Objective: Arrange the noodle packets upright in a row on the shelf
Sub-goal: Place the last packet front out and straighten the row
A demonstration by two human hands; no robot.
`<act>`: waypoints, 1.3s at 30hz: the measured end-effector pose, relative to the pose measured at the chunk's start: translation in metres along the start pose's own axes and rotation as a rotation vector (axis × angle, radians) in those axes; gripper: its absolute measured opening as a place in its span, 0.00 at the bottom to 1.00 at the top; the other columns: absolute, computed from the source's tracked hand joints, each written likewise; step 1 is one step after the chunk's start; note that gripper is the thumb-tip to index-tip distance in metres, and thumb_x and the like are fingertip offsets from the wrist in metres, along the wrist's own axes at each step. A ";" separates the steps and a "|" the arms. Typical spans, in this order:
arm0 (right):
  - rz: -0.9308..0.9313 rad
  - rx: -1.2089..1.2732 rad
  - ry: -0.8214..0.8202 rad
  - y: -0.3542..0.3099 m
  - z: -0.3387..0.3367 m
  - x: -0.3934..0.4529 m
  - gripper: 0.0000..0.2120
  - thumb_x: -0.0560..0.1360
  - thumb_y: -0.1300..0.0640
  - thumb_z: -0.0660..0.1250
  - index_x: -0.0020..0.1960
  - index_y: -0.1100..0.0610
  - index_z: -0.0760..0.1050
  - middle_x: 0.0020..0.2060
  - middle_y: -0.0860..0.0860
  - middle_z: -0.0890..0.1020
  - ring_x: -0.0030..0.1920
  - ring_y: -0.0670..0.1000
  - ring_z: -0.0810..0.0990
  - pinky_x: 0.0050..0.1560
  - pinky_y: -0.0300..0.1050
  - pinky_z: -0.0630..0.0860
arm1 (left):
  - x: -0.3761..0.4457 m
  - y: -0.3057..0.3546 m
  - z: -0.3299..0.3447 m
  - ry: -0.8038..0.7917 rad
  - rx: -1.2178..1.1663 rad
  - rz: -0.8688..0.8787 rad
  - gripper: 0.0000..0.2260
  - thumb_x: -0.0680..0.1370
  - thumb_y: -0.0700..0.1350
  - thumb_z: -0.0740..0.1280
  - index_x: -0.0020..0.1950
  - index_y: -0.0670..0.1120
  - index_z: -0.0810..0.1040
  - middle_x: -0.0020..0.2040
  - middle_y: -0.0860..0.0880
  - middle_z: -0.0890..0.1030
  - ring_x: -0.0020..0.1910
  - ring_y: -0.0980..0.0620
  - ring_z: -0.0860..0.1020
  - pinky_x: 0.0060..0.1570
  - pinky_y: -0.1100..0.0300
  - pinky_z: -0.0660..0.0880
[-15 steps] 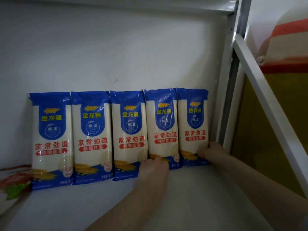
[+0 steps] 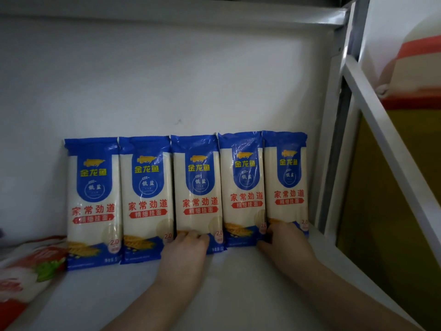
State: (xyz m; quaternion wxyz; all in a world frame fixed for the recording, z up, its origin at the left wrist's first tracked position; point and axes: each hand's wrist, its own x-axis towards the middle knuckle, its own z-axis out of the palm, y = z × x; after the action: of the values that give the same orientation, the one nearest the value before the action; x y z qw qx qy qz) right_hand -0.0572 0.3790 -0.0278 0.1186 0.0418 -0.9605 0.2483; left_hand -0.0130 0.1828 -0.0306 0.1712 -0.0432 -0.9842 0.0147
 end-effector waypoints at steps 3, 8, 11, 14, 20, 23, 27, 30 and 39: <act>0.026 -0.054 0.007 -0.003 -0.002 0.002 0.09 0.76 0.53 0.66 0.52 0.56 0.80 0.47 0.51 0.83 0.47 0.49 0.81 0.44 0.40 0.77 | 0.007 -0.004 0.010 0.083 0.051 0.014 0.10 0.79 0.41 0.60 0.58 0.49 0.74 0.57 0.51 0.76 0.57 0.51 0.74 0.53 0.57 0.71; -0.074 -0.148 -0.015 -0.031 -0.005 -0.007 0.09 0.75 0.49 0.66 0.50 0.54 0.78 0.44 0.50 0.82 0.44 0.49 0.81 0.44 0.42 0.78 | 0.002 -0.004 0.005 0.090 -0.091 -0.010 0.08 0.79 0.44 0.61 0.56 0.51 0.75 0.55 0.53 0.77 0.54 0.53 0.75 0.52 0.59 0.73; -0.134 0.039 -0.171 -0.059 0.012 -0.014 0.08 0.73 0.52 0.69 0.47 0.56 0.80 0.38 0.48 0.80 0.38 0.45 0.77 0.38 0.38 0.75 | -0.008 -0.021 -0.002 0.144 -0.229 -0.160 0.07 0.76 0.53 0.65 0.51 0.54 0.75 0.47 0.55 0.79 0.45 0.58 0.77 0.43 0.65 0.74; -0.095 0.003 -0.186 -0.071 0.029 -0.006 0.07 0.74 0.57 0.68 0.49 0.59 0.79 0.42 0.51 0.81 0.43 0.49 0.80 0.41 0.40 0.77 | -0.018 -0.035 -0.001 0.099 -0.266 -0.240 0.06 0.75 0.53 0.65 0.45 0.52 0.78 0.41 0.55 0.78 0.42 0.57 0.77 0.38 0.66 0.72; -0.053 0.024 -0.077 -0.070 0.047 -0.003 0.07 0.76 0.59 0.64 0.49 0.58 0.80 0.46 0.52 0.83 0.46 0.49 0.82 0.44 0.38 0.76 | -0.014 -0.041 0.010 0.044 -0.259 -0.269 0.09 0.77 0.50 0.62 0.44 0.51 0.81 0.42 0.53 0.80 0.43 0.55 0.77 0.38 0.63 0.73; -0.029 0.062 -0.050 -0.067 0.050 -0.003 0.07 0.76 0.58 0.65 0.49 0.57 0.81 0.45 0.51 0.84 0.45 0.49 0.81 0.41 0.37 0.75 | -0.012 -0.041 0.012 0.053 -0.256 -0.284 0.10 0.77 0.50 0.61 0.46 0.50 0.81 0.44 0.52 0.81 0.44 0.54 0.78 0.38 0.62 0.72; -0.027 0.091 -0.020 -0.067 0.055 -0.002 0.08 0.76 0.56 0.66 0.47 0.56 0.82 0.43 0.51 0.84 0.43 0.48 0.81 0.42 0.38 0.75 | -0.008 -0.041 0.015 0.051 -0.263 -0.302 0.10 0.78 0.49 0.61 0.47 0.49 0.81 0.44 0.51 0.81 0.43 0.54 0.78 0.43 0.60 0.77; -0.024 0.106 -0.030 -0.065 0.055 -0.002 0.07 0.75 0.56 0.66 0.48 0.57 0.82 0.43 0.51 0.84 0.43 0.48 0.81 0.43 0.39 0.77 | -0.007 -0.041 0.017 0.047 -0.248 -0.311 0.10 0.78 0.48 0.61 0.50 0.48 0.81 0.46 0.51 0.81 0.45 0.53 0.79 0.44 0.60 0.77; -0.038 0.132 0.010 -0.066 0.057 -0.004 0.07 0.75 0.55 0.67 0.45 0.56 0.83 0.37 0.50 0.82 0.36 0.45 0.78 0.38 0.37 0.75 | -0.006 -0.041 0.020 0.055 -0.216 -0.323 0.10 0.79 0.47 0.60 0.52 0.47 0.80 0.48 0.50 0.81 0.47 0.52 0.80 0.45 0.60 0.77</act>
State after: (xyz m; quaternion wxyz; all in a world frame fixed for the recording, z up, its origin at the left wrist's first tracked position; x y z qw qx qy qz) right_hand -0.0558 0.2937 -0.0460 0.1249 0.0667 -0.9405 0.3090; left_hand -0.0172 0.1407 -0.0492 0.1926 0.0968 -0.9691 -0.1196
